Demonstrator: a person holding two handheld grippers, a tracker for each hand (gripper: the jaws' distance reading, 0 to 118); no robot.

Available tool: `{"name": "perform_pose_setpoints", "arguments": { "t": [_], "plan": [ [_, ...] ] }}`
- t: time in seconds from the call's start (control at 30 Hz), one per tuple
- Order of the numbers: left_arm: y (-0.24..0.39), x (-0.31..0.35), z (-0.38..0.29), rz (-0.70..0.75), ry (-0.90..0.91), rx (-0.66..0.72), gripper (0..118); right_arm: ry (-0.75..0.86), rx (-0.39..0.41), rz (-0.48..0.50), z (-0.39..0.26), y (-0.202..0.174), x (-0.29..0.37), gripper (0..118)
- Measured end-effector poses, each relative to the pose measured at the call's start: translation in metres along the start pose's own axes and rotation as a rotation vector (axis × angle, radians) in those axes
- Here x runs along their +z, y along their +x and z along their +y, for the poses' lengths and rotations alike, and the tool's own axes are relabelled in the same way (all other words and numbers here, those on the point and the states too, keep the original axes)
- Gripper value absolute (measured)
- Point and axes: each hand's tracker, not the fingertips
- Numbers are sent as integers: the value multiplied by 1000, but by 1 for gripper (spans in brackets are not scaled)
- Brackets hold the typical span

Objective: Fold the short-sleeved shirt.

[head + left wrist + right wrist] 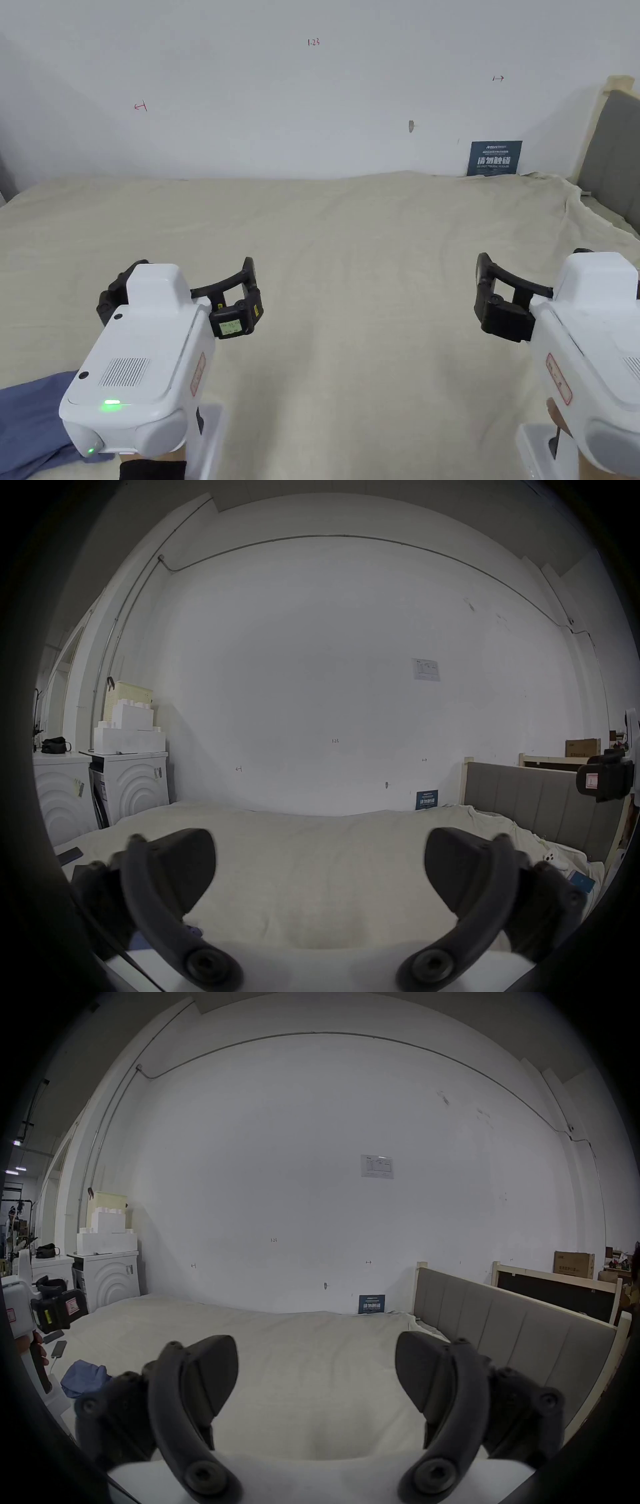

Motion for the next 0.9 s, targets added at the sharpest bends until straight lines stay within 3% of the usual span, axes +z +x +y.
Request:
{"name": "perform_pose_setpoints", "arguments": {
  "t": [0.07,0.2,0.9],
  "plan": [
    [-2,2,0,1,10,7,118,2,4,-9,-1,0,0,103],
    [-3,1,1,6,4,13,118,2,-10,-8,-1,2,0,118],
    [-2,4,1,13,11,-2,118,14,-16,-18,4,0,4,118]
  ]
}}
